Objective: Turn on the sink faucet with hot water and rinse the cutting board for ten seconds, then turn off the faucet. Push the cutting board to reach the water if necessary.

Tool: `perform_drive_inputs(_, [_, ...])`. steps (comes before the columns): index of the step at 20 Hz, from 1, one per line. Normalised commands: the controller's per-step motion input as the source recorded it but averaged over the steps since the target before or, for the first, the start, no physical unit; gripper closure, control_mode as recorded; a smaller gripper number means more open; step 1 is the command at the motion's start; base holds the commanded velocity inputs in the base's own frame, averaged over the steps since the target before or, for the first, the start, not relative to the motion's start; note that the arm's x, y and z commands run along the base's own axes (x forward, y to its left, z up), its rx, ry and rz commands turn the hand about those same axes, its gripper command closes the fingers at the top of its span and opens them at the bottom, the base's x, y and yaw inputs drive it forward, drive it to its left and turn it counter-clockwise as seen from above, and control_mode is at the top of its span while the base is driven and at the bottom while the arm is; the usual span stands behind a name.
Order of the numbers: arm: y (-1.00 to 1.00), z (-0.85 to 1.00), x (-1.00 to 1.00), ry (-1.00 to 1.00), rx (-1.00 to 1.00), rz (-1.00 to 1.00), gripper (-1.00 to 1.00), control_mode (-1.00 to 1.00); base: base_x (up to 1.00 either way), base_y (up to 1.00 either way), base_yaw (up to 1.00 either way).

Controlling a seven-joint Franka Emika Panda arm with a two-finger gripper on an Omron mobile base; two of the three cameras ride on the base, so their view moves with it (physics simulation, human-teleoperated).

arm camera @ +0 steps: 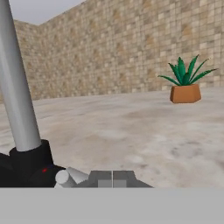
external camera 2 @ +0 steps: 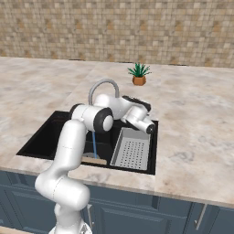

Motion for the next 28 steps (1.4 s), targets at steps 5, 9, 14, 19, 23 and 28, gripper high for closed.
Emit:
perform_drive_inputs(5, [0.18, -0.01, 0.04, 0.00, 0.00, 0.00, 1.00, -1.00, 0.00, 0.00, 0.00])
perform_drive_inputs(9, [0.16, 0.00, 0.00, 0.00, 0.00, 0.00, 1.00, -1.00, 0.00, 0.00, 0.00])
perform_drive_inputs(14, [0.22, 0.00, 0.00, 0.00, 0.00, 0.00, 1.00, -1.00, 0.00, 0.00, 0.00])
perform_drive_inputs(19, [0.26, 0.00, 0.00, 0.00, 0.00, 0.00, 1.00, -1.00, 0.00, 0.00, 0.00])
perform_drive_inputs(23, [0.32, 0.00, 0.00, 0.00, 0.00, 0.00, 1.00, -1.00, 0.00, 0.00, 0.00])
perform_drive_inputs(28, [0.38, 0.00, 0.02, 0.00, 0.00, 0.00, 1.00, -1.00, 0.00, 0.00, 0.00])
